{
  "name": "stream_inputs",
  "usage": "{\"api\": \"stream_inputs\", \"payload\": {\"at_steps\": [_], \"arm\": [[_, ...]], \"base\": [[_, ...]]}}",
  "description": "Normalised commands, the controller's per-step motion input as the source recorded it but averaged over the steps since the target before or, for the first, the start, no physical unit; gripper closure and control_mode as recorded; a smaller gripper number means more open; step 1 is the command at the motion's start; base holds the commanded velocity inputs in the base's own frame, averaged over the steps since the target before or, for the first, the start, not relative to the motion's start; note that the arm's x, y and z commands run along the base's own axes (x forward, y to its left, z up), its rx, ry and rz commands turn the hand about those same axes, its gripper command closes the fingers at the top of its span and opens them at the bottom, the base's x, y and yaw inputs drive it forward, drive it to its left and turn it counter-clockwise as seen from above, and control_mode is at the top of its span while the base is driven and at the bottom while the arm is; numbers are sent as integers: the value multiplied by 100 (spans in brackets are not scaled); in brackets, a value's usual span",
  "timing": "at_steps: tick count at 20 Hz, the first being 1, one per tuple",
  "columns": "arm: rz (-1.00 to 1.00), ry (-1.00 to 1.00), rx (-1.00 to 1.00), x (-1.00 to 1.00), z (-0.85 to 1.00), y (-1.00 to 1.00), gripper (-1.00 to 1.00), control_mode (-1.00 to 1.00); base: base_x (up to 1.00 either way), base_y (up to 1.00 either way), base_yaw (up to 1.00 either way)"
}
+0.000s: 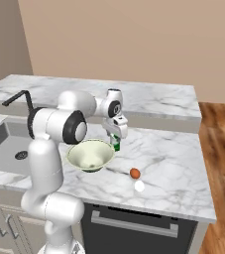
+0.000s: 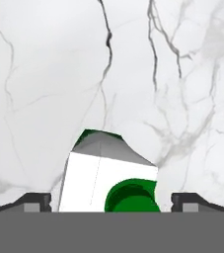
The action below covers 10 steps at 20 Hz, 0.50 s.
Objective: Gather the eggs and milk located in the vicinity of the sink area and place them right next to the bowl.
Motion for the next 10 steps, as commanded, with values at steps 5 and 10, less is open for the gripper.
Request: {"api": "stream_inputs", "payload": {"at_steps": [5,10], "arm": [[0,-8,6,-34,66,0,-100,-100],[0,-8,-1,-53,61,-10,-100,-100]], "base": [[0,0,0],[0,0,0]]}}
